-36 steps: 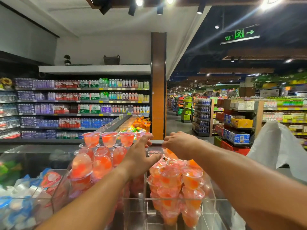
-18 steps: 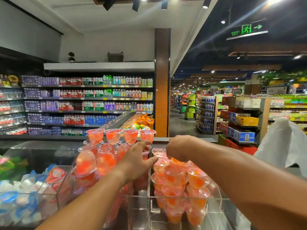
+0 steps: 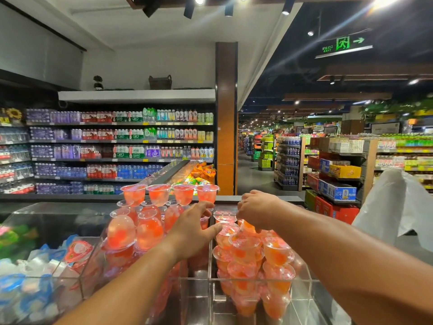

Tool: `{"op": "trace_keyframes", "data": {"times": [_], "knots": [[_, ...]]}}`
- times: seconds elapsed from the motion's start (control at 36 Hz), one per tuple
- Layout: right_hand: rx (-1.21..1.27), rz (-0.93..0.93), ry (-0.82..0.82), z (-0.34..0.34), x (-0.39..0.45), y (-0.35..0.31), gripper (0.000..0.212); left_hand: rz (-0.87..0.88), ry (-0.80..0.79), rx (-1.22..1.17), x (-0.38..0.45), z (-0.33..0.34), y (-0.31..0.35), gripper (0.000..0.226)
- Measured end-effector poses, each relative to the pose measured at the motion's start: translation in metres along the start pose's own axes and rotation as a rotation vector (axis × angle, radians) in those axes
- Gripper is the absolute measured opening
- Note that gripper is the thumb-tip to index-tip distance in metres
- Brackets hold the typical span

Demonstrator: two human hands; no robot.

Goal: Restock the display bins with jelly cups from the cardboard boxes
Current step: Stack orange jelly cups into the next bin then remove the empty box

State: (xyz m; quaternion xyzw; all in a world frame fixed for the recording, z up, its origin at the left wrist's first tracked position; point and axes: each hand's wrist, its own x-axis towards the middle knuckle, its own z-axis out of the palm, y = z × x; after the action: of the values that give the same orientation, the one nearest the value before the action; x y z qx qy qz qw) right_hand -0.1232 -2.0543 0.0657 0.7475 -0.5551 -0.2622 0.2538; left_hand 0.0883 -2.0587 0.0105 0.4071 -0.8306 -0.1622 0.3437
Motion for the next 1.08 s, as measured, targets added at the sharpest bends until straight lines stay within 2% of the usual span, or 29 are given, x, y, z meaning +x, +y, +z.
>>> {"op": "trace_keyframes", "data": {"times": [0.06,0.14,0.22,0.33,0.44,0.53,0.64,0.75,0.86,1.08], "knots": [[0.01,0.008,0.047,-0.003,-0.009,-0.001,0.068,0.004,0.007,0.007,-0.001,-0.001,0.001,0.059],[0.075,0.035,0.123,-0.013,-0.023,-0.005,0.055,0.022,0.027,0.072,-0.005,-0.007,0.004,0.057],[0.166,0.072,0.206,-0.029,-0.036,-0.018,0.05,0.011,0.001,0.197,-0.015,-0.017,0.006,0.057],[0.396,0.151,0.257,-0.053,-0.054,-0.054,0.043,-0.04,0.016,0.333,-0.043,-0.035,0.009,0.063],[0.613,0.175,0.263,-0.068,-0.069,-0.101,0.024,-0.131,-0.016,0.495,-0.089,-0.058,0.019,0.07],[0.673,0.144,0.342,-0.077,-0.083,-0.137,0.027,-0.254,0.052,0.564,-0.129,-0.075,0.024,0.064],[0.728,0.011,0.318,-0.084,-0.115,-0.18,0.03,-0.449,0.071,0.678,-0.204,-0.083,0.024,0.062],[0.753,-0.118,0.34,-0.093,-0.148,-0.232,0.038,-0.66,0.061,0.759,-0.296,-0.077,0.034,0.051],[0.754,-0.256,0.329,-0.101,-0.184,-0.302,0.045,-0.896,0.063,0.722,-0.398,-0.072,0.048,0.055],[0.79,-0.505,0.212,-0.114,-0.271,-0.453,0.054,-1.315,0.218,0.621,-0.575,-0.063,0.069,0.053]]}}
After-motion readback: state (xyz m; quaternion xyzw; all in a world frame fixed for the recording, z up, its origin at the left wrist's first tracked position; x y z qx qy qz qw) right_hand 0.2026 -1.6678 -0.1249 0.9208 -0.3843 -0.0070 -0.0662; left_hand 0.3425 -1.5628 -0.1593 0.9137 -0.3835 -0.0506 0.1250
